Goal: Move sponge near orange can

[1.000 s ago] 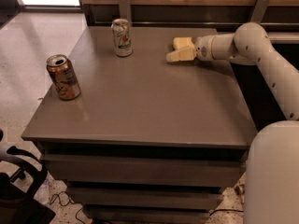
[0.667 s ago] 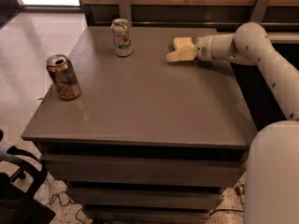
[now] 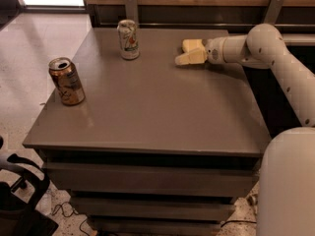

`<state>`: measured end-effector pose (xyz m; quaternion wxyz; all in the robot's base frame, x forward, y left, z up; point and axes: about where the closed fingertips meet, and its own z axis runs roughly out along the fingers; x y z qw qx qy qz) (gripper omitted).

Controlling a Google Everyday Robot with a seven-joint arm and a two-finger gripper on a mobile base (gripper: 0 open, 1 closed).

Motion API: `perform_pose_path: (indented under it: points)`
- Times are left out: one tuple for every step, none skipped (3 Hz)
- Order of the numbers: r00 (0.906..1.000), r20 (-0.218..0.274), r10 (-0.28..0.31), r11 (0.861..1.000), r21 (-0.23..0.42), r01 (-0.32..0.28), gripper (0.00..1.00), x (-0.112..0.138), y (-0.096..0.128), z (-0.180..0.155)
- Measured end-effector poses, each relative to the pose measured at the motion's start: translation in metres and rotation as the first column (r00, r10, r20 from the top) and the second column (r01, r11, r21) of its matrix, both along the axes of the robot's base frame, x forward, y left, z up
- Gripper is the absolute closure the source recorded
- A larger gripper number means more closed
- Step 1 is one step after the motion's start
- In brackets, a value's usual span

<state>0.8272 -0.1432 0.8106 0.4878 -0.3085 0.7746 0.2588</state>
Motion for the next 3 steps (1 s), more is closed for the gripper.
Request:
perform_pose_path:
  points:
    - [1.0,0.0,0.0,1.0,0.0,0.0,0.0,0.0,0.0,0.0]
    - [1.0,0.0,0.0,1.0,0.0,0.0,0.0,0.0001,0.0,0.0]
    - [1.0,0.0,0.0,1.0,0.0,0.0,0.0,0.0001,0.0,0.0]
